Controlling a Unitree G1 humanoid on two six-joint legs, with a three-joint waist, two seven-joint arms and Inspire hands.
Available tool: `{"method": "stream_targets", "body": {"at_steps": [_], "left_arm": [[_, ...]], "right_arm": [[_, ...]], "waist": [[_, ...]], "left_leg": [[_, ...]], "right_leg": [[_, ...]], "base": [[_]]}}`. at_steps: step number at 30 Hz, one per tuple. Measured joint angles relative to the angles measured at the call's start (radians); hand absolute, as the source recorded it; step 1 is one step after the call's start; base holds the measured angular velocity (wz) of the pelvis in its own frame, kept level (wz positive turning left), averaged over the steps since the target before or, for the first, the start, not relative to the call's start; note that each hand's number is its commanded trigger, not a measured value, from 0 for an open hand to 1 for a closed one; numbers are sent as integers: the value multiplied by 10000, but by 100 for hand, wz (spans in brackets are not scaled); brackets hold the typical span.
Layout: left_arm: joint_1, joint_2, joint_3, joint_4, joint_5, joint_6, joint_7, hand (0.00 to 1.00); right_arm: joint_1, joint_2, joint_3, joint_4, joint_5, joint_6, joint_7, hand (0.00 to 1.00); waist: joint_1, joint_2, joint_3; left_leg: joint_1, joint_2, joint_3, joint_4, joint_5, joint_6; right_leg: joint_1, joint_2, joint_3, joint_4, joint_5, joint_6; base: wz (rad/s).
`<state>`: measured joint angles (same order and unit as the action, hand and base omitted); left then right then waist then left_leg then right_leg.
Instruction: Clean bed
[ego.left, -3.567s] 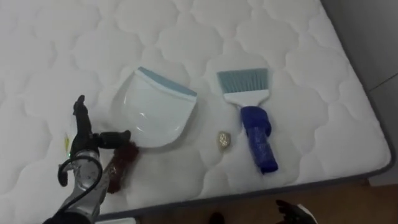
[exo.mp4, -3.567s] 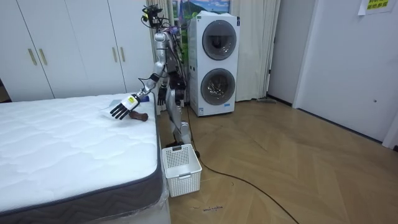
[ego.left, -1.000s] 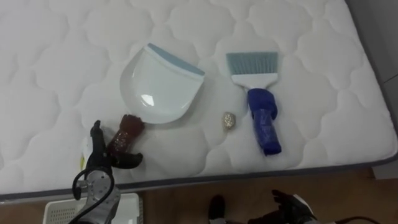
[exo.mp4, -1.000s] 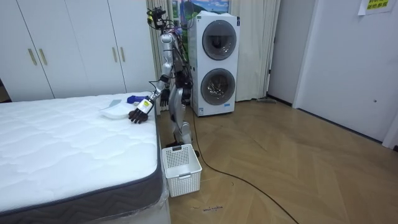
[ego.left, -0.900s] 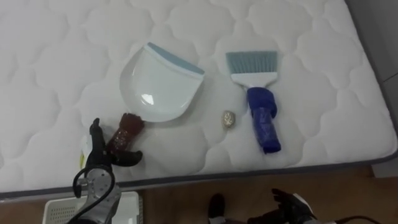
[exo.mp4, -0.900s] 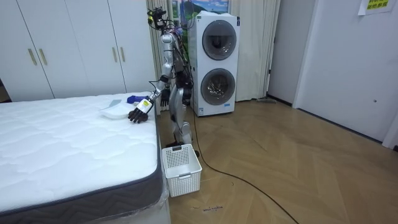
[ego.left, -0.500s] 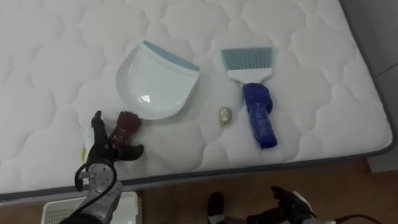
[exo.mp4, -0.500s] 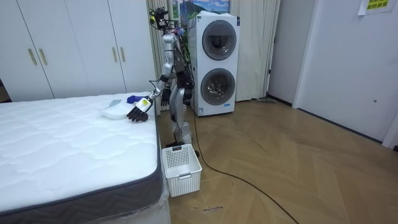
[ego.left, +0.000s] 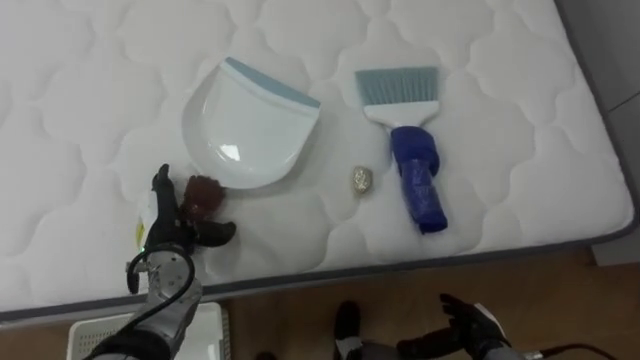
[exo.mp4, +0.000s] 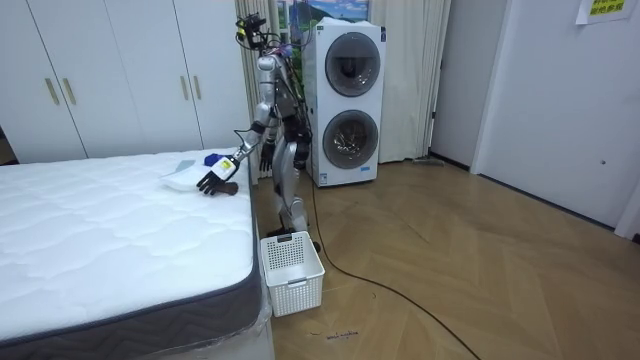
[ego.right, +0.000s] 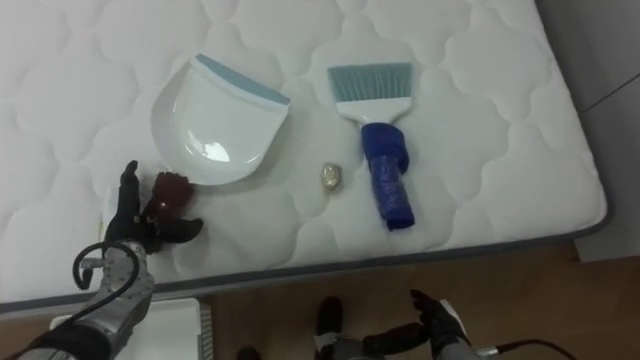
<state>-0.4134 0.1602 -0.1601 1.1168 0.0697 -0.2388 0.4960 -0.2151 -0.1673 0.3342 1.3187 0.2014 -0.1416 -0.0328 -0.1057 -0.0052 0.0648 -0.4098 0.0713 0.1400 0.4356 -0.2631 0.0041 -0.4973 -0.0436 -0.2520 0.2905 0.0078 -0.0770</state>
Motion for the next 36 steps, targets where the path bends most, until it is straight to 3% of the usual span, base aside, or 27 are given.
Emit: {"method": "stream_targets", "body": {"at_steps": [10,15,20,24,25,26,33,35,36], "left_arm": [[-329,77,212,75,-12,50,-17,0],[-363,95,215,144,-12,96,-35,0],[-399,117,306,442,-1,371,-249,0],[-671,198,278,893,4,396,-555,0],[-695,202,241,934,5,431,-651,30],[-699,205,211,970,18,445,-717,98],[-690,441,182,1042,23,703,-920,100],[-740,788,177,1040,24,846,-978,100],[-732,809,176,1042,24,864,-984,100]], "right_arm": [[-104,22,1,-88,236,-4,-12,0],[-188,20,-7,-87,234,21,-55,0],[-187,18,-33,-269,242,86,-76,0],[-191,22,-24,-345,242,194,-83,0],[-194,25,-25,-354,242,235,-86,0],[-202,26,-25,-357,241,268,-85,0],[-257,28,-53,-389,247,505,-107,0],[-318,29,-46,-386,249,659,-124,0],[-330,32,-46,-385,248,711,-125,0]], "waist": [[-255,-2,4],[-288,43,53],[-316,51,55],[-292,51,55],[-295,50,55],[-290,49,55],[-293,48,55],[-294,50,53],[-294,50,53]], "left_leg": [[-362,42,239,385,-35,2],[-385,42,326,324,-60,32],[-608,78,475,344,-60,32],[-622,82,474,344,-61,32],[-618,80,475,346,-61,33],[-614,77,475,346,-61,33],[-598,54,474,338,-62,39],[-568,40,476,329,-61,41],[-544,38,477,319,-60,42]], "right_leg": [[-459,-60,61,293,-13,-53],[-520,-65,88,353,-23,-57],[-782,-43,212,370,47,-105],[-796,-59,186,397,46,-105],[-796,-64,183,404,46,-104],[-796,-66,184,403,45,-102],[-796,-63,240,413,44,-101],[-776,-75,250,422,42,-96],[-749,-76,250,414,45,-91]], "base": [[-5],[-2],[-8],[1],[0],[0],[0],[0],[0]]}}
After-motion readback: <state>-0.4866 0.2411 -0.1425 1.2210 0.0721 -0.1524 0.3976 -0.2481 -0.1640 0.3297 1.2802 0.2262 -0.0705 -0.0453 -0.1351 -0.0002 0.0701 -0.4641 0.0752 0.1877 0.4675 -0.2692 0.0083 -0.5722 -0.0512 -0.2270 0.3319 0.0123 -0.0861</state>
